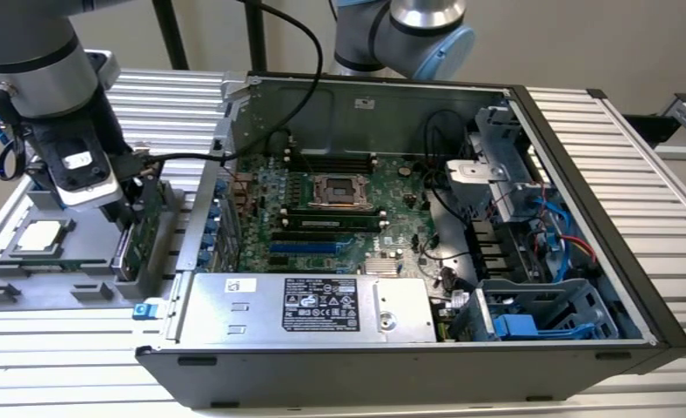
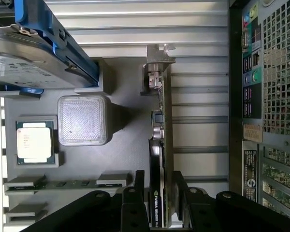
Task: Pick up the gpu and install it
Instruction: 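Pick up the gpu and move the gpu toward the slot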
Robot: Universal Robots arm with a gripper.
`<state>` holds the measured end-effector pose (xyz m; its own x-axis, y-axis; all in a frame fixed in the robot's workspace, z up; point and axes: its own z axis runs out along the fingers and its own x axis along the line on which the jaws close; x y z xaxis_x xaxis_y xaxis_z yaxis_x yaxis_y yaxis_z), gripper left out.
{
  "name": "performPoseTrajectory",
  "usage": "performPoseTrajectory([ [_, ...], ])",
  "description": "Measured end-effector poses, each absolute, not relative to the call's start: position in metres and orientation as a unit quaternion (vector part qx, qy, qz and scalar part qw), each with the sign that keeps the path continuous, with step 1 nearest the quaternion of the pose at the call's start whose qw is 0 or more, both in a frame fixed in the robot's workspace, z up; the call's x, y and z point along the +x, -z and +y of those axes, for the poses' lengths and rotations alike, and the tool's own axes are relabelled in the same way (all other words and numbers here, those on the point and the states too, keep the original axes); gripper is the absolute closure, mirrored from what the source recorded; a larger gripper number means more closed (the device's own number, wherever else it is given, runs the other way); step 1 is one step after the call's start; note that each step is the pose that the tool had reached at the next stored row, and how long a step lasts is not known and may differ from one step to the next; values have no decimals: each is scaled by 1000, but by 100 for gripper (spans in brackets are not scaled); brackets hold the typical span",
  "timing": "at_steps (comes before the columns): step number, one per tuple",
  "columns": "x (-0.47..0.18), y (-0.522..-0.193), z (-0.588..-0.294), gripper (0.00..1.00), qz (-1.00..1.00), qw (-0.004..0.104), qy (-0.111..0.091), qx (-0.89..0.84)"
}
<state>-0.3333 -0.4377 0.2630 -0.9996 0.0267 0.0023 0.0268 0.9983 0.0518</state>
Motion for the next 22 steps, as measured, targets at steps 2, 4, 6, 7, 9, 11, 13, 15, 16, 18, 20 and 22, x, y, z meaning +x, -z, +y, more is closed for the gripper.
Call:
performPoseTrajectory([
  [2, -333, -262, -438, 0, -1000, 1, 26, -13],
  [4, -333, -260, -438, 0, -1000, 1, 26, -13],
  [6, -333, -258, -438, 0, -1000, 1, 26, -13],
  [7, -333, -257, -438, 0, -1000, 1, 26, -13],
  [9, -333, -255, -438, 0, -1000, 1, 26, -13],
  [11, -333, -252, -438, 0, -1000, 1, 26, -13],
  [13, -333, -250, -438, 0, -1000, 1, 26, -13],
  [15, -333, -247, -438, 0, -1000, 1, 26, -13],
  [16, -333, -246, -438, 0, -1000, 1, 26, -13],
  [18, -333, -243, -438, 0, -1000, 1, 26, -13],
  [20, -333, -240, -438, 0, -1000, 1, 26, -13],
  [22, -333, -238, -438, 0, -1000, 1, 26, -13],
])
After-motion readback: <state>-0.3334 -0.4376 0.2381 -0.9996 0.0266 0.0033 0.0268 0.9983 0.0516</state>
